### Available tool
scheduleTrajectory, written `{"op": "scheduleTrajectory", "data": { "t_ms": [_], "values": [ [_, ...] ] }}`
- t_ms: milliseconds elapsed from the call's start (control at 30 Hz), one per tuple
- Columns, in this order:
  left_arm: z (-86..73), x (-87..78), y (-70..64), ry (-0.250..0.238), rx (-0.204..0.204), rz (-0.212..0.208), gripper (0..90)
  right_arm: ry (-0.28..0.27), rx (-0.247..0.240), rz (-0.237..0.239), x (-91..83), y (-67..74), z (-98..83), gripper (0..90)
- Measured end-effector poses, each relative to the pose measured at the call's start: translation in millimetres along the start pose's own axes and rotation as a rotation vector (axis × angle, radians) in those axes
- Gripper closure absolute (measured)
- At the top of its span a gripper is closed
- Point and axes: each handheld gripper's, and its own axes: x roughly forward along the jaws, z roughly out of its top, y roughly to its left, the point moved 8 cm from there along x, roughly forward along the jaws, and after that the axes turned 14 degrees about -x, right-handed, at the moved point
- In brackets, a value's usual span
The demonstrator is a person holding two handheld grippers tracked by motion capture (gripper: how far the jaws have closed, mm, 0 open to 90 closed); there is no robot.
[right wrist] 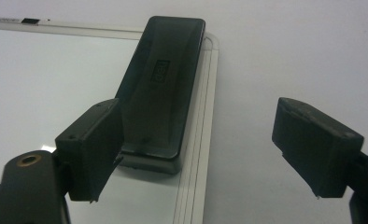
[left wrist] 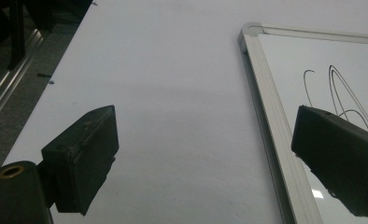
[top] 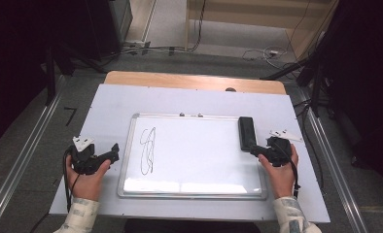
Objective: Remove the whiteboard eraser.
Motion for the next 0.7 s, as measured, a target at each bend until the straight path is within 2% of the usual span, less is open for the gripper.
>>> {"op": "scheduleTrajectory", "data": {
  "t_ms": [300,700],
  "values": [
    [-0.1,-0.4,-0.2,0.001,0.006,0.0,8.2,0.011,-0.019,-0.011,9.8,3.0,9.3,15.9],
    [-0.2,-0.1,-0.8,0.001,0.006,-0.004,8.2,0.014,-0.015,-0.022,20.4,4.8,20.4,16.7]
  ]
}}
